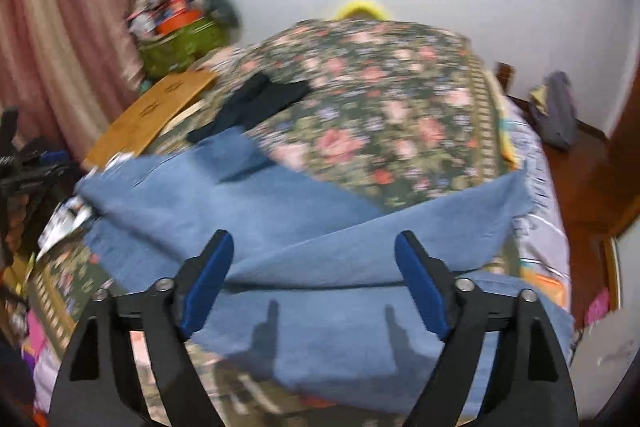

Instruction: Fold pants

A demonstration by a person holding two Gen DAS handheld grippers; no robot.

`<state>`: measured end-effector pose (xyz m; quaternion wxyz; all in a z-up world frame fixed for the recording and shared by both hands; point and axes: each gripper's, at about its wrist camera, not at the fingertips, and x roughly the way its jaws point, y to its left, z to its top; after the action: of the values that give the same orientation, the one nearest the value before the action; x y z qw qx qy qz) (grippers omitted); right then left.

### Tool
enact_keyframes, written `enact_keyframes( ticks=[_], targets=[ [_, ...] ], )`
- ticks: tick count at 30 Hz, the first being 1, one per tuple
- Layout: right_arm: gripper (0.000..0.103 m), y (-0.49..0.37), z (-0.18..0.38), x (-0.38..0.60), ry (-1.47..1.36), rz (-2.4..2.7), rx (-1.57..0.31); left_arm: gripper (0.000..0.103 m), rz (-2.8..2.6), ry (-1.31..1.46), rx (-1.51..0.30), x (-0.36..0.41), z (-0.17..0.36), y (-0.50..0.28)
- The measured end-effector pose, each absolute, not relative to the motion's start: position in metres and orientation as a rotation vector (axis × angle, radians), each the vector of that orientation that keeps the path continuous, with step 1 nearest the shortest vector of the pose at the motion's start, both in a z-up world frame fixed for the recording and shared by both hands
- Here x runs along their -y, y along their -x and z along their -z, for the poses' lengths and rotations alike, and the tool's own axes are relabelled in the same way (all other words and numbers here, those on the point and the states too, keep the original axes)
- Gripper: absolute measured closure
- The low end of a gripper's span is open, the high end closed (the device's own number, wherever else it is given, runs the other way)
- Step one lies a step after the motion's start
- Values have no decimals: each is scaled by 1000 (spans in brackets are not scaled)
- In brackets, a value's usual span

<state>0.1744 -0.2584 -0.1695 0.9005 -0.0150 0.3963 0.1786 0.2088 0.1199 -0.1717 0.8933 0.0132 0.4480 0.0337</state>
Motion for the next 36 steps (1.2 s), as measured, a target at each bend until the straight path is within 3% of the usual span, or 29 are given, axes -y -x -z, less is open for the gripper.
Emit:
enact_keyframes(
  ticks=[2, 4, 20, 22, 23, 24, 27, 30, 36],
  targets=[
    [20, -192, 173, 279, -10, -311, -842, 19, -55, -13, -931, -113, 172, -226],
    [20, -212, 180, 301, -65, -263, -863, 17, -49, -9, -934, -106, 175, -244],
    [23, -365, 276, 356, -139, -25, -1084, 17, -1, -151, -1041, -48, 226, -350],
    [35, -373, 292, 360, -143, -18, -1118, 17, 20, -174, -1061, -42, 231, -351],
    [52, -375, 297, 360, -140, -19, -1134, 17, 30, -180, -1072, -40, 233, -350],
    [63, -375, 302, 361, -141, -25, -1145, 17, 37, -182, -1078, -39, 234, -349],
    [84, -365, 299, 365, -135, -35, -1131, 17, 41, -210, -1079, -32, 231, -341],
    [93, -349, 280, 377, -157, -40, -1083, 17, 49, -236, -1059, -24, 220, -332],
    [96, -292, 209, 429, -250, -49, -925, 17, 92, -262, -1035, 6, 201, -318]
  ],
)
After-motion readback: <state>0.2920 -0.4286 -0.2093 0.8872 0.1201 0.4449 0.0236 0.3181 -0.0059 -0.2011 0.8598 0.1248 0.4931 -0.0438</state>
